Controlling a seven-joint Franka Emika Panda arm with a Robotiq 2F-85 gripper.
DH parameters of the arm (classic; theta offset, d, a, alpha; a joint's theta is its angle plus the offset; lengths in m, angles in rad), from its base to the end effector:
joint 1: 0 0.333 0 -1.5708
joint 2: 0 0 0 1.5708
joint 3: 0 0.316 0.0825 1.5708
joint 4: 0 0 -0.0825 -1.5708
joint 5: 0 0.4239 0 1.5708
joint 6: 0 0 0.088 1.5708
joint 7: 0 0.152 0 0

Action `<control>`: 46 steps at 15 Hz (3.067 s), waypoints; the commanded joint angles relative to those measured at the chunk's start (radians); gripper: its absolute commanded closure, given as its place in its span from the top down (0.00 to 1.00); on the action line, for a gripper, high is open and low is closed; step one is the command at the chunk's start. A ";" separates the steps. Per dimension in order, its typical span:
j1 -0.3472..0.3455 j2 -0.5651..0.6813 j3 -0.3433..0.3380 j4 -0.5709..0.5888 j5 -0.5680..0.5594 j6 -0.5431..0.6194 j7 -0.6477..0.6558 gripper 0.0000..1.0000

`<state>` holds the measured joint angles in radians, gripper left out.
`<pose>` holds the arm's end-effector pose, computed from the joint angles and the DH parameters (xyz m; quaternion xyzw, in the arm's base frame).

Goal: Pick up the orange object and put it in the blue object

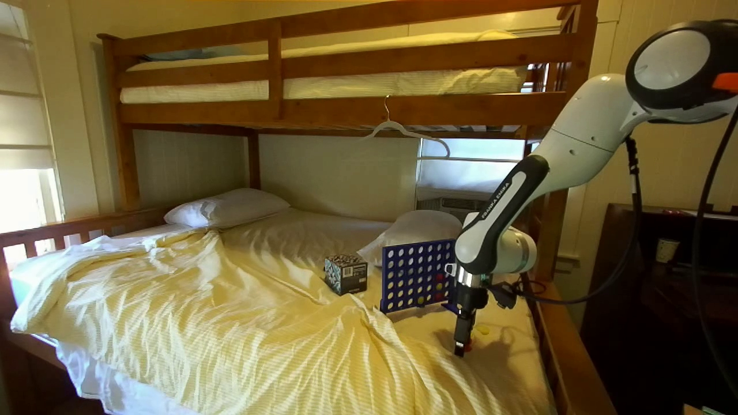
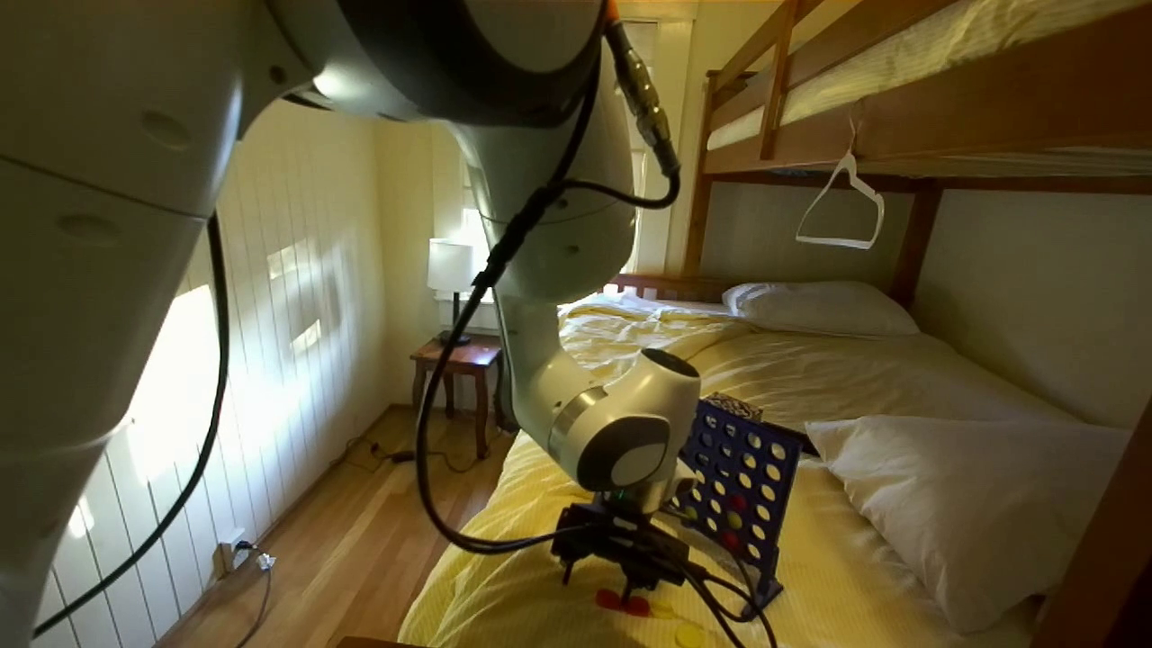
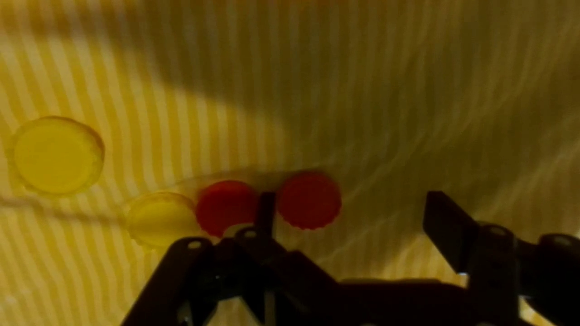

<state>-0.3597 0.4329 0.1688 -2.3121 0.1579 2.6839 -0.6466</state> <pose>0.5194 -0.0917 0.0723 -0.9861 -0.1483 -0.0006 0.0744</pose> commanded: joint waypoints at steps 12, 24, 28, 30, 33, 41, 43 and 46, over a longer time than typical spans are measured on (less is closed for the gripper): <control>0.014 0.031 -0.013 0.033 0.011 -0.006 -0.011 0.48; 0.011 0.039 -0.007 0.035 0.013 0.024 -0.019 0.62; 0.009 0.044 -0.002 0.038 0.014 0.037 -0.020 0.64; 0.007 0.045 0.000 0.039 0.015 0.040 -0.021 0.64; 0.008 0.045 -0.001 0.040 0.012 0.042 -0.020 0.60; 0.009 0.048 -0.004 0.043 0.008 0.038 -0.018 0.17; 0.007 0.047 -0.003 0.042 0.009 0.039 -0.020 0.16; -0.006 0.003 0.008 -0.002 0.025 0.083 -0.029 0.10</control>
<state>-0.3542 0.4641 0.1666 -2.2861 0.1579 2.7217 -0.6466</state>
